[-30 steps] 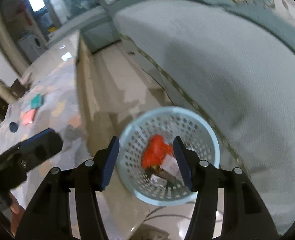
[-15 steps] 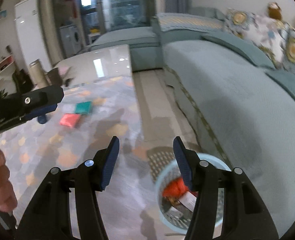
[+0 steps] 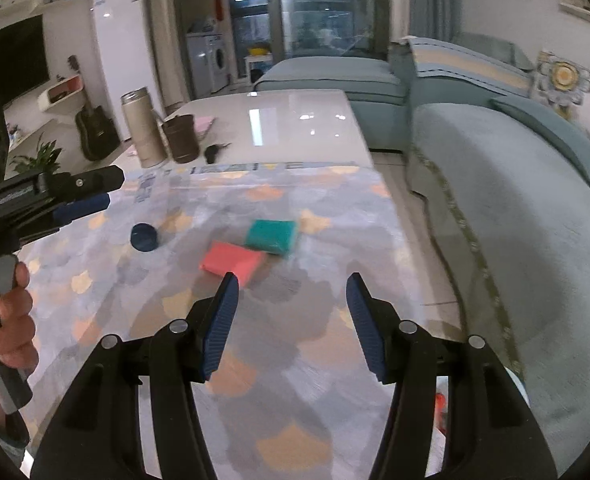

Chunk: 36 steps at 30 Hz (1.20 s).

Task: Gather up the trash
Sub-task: 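Move both tools back over the coffee table, then grasp the clear plastic bottle with left tool while right tool grasps pink packet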

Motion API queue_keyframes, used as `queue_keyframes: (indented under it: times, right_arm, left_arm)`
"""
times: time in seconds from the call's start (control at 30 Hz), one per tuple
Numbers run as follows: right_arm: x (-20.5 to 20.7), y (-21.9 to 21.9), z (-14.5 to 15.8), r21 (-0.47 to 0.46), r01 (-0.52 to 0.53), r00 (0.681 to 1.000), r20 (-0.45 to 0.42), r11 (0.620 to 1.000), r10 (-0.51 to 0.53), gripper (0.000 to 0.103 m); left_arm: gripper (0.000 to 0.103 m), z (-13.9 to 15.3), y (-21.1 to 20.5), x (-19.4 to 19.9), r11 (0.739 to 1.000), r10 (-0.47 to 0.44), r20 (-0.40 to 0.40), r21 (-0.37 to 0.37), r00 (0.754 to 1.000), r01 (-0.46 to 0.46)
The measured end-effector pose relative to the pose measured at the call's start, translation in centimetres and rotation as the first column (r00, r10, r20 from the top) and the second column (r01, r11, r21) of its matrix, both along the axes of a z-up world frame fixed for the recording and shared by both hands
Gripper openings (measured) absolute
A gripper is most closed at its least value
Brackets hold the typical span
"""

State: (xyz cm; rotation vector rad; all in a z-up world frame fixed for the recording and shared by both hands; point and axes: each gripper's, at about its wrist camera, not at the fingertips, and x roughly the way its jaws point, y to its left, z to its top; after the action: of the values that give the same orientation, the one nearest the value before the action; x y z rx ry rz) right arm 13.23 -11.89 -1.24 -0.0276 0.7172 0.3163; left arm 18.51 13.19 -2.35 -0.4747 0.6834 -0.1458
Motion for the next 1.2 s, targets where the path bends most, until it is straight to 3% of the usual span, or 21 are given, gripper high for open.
queue_keyframes:
  times: [0.23, 0.33, 0.43, 0.6, 0.7, 0.97, 1.2]
  right_arm:
    - [3.1, 3.9, -3.1, 0.042, -0.046, 0.998, -0.033, 0.998, 0.047, 0.054]
    - [4.6, 4.9, -5.0, 0.076, -0.04, 0.996, -0.075, 0.996, 0.046, 0.064]
    - [5.8, 5.2, -6.5, 0.114, -0.028, 0.992, -0.116, 0.993, 0.041, 0.065]
    - [6.7, 6.2, -7.5, 0.105, -0.019, 0.99, -0.137, 0.994, 0.034, 0.068]
    - [7.5, 7.2, -7.6, 0.081, -0.012, 0.989, -0.144, 0.997, 0.024, 0.076]
    - [9.7, 9.2, -8.4, 0.039, -0.009, 0.982, -0.186, 0.999, 0.016, 0.076]
    - [10.6, 10.1, -8.9, -0.01, -0.001, 0.977, -0.212, 1.0, -0.001, 0.071]
  left_arm:
    - [0.07, -3.3, 4.5, 1.6, 0.991, 0.131, -0.027, -0.002, 0.991, -0.131]
    - [0.072, -4.6, 4.5, 2.7, 0.99, 0.143, -0.047, 0.01, 0.989, -0.143]
    - [0.072, -5.6, 4.0, 4.0, 0.989, 0.145, -0.056, 0.032, 0.988, -0.144]
    - [0.072, -6.6, 2.5, 6.1, 0.977, 0.174, -0.097, 0.14, 0.98, -0.16]
    - [0.07, -7.8, 2.2, 7.2, 0.973, 0.178, -0.142, 0.174, 0.974, -0.152]
    - [0.055, -8.2, 1.4, 7.6, 0.954, 0.196, -0.166, 0.258, 0.966, -0.149]
    - [0.052, -7.8, 1.8, 6.9, 0.961, 0.197, -0.12, 0.218, 0.973, -0.168]
